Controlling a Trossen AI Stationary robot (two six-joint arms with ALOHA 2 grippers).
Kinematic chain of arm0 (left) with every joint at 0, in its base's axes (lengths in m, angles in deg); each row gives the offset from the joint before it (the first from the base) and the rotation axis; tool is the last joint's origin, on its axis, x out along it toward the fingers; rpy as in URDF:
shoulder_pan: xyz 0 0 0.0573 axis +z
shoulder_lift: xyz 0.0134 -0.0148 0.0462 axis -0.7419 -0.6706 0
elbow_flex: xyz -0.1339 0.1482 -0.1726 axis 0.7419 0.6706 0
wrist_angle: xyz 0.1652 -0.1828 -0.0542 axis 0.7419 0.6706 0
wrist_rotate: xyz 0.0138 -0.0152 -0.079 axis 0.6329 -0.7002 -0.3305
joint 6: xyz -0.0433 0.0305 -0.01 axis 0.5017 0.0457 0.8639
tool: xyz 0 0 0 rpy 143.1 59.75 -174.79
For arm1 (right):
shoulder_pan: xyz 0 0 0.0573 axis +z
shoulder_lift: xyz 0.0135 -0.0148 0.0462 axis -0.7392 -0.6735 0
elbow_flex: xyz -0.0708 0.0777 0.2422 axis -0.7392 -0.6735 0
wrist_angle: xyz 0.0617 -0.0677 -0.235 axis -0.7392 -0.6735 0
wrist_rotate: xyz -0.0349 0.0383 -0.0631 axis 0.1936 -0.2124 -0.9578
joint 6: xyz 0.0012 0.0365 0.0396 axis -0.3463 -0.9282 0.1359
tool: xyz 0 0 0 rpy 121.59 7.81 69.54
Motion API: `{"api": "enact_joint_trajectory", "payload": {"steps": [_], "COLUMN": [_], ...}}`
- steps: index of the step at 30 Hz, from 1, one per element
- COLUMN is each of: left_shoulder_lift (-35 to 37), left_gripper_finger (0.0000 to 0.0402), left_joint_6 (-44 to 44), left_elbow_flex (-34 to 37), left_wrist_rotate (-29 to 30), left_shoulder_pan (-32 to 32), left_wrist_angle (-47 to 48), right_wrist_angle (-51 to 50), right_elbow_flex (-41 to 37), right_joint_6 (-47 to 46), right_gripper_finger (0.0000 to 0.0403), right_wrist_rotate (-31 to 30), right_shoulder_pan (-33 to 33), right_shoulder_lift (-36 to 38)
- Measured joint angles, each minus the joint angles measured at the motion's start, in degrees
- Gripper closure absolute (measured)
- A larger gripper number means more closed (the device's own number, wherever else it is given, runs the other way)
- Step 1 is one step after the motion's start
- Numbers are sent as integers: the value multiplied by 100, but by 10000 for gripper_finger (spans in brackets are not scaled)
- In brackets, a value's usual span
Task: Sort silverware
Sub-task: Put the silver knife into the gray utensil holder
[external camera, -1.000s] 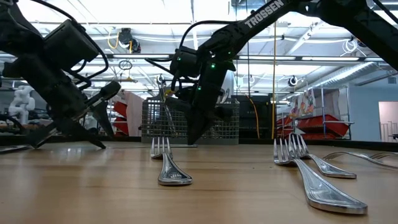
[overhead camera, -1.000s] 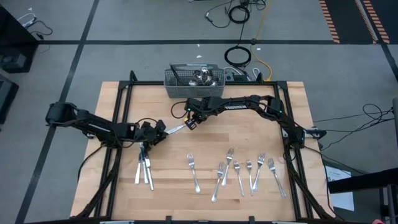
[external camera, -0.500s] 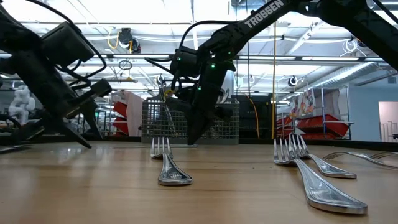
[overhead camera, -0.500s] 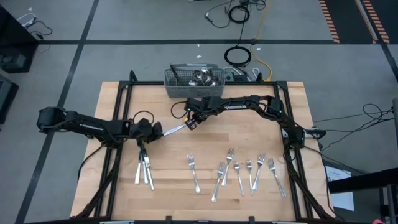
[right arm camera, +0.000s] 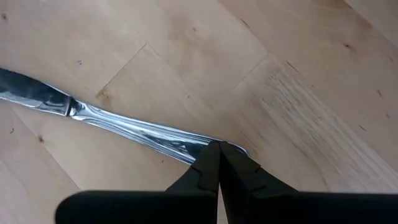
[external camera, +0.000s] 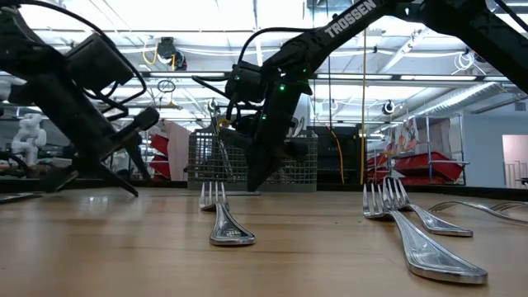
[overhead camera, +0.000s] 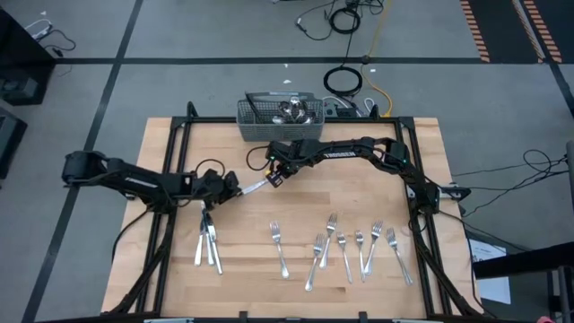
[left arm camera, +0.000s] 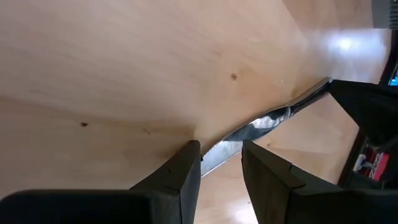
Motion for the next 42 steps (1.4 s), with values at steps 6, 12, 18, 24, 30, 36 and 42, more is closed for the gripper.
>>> {"api": "enact_joint_trajectory", "payload": {"steps": [6,12,18,24,30,36,42], "left_shoulder_lift": [-19,372,458,232,143,143,136], "left_gripper_finger": [274,274,274,274,274,274,274], "left_joint_6": [-199,-2,175,451,722,1032,1007], "left_elbow_flex": [-22,-59,-2,-4,-25,-31,-22], "left_wrist_rotate": [-274,-760,-528,-346,-210,230,514], "left_shoulder_pan": [-54,-259,-321,-327,-330,-319,-310], "left_wrist_angle": [157,1169,903,558,678,822,830], "right_wrist_angle": [0,-4,26,55,57,55,55], "right_elbow_flex": [0,4,4,4,4,4,4], "right_joint_6": [1,32,17,-2,6,13,33], "right_gripper_finger": [403,403,403,403,403,403,403], "right_wrist_rotate": [-1,1,1,-10,-21,-18,-4], "right_shoulder_pan": [-5,-10,-23,-25,-27,-27,-27], "right_shoulder_lift": [0,-1,-2,-4,-4,-4,-4]}}
